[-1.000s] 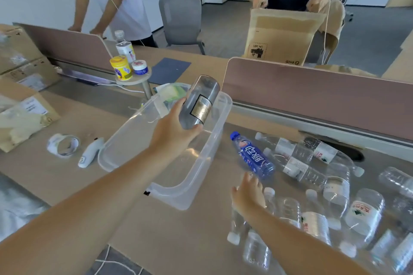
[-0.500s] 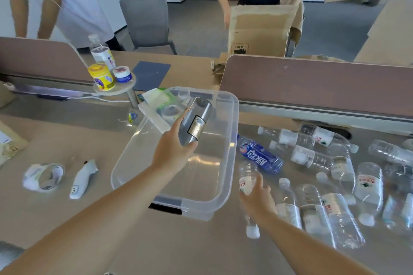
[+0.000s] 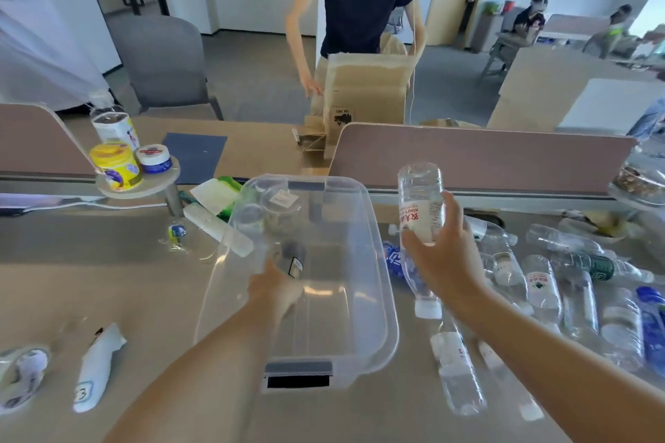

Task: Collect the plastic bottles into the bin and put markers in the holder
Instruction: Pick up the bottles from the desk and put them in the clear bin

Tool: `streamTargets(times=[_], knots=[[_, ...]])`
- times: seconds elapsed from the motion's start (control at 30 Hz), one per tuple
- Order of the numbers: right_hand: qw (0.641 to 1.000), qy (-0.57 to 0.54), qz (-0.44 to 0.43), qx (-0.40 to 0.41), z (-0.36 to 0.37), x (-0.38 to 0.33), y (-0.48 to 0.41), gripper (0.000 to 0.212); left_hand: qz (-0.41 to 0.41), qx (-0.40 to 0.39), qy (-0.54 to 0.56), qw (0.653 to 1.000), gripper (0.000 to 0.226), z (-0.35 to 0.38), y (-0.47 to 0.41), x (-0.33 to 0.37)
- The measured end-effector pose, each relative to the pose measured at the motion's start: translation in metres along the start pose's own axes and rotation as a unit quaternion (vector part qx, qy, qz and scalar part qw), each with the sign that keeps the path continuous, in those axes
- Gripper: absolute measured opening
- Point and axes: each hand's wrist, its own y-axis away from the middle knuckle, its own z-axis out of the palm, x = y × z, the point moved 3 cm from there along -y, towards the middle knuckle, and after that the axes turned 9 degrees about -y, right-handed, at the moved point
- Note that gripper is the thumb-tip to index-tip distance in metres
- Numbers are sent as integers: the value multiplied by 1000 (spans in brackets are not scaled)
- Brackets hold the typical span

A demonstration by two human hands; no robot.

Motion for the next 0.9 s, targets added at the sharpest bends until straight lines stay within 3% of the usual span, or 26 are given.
streamTargets(times=[0.1, 0.2, 0.37, 0.53, 0.7, 0.83, 0.9], knots=[[1000, 2, -26, 4, 11, -20, -9, 75, -19, -35, -81, 996, 83, 19, -15, -9], [999, -18, -24, -14, 31, -34, -15, 70, -1, -76, -170, 983, 71, 28, -17, -15], [997, -15, -6, -72, 73, -32, -17, 69, 46, -147, -159, 975, 73, 16, -14, 1], [979, 50, 109, -163, 142, -3, -30, 71, 81, -61, 4, 995, 57, -46, -13, 18], [918, 63, 280, -272, 208, 50, -22, 77, 112, 26, 95, 989, 58, -116, -1, 14], [904, 157, 238, -318, 233, 69, -8, 53, 132, 32, 105, 985, 46, -133, 21, 13], [913, 140, 228, -309, 230, 60, -10, 40, 133, 24, 102, 986, 43, -133, 28, 15]])
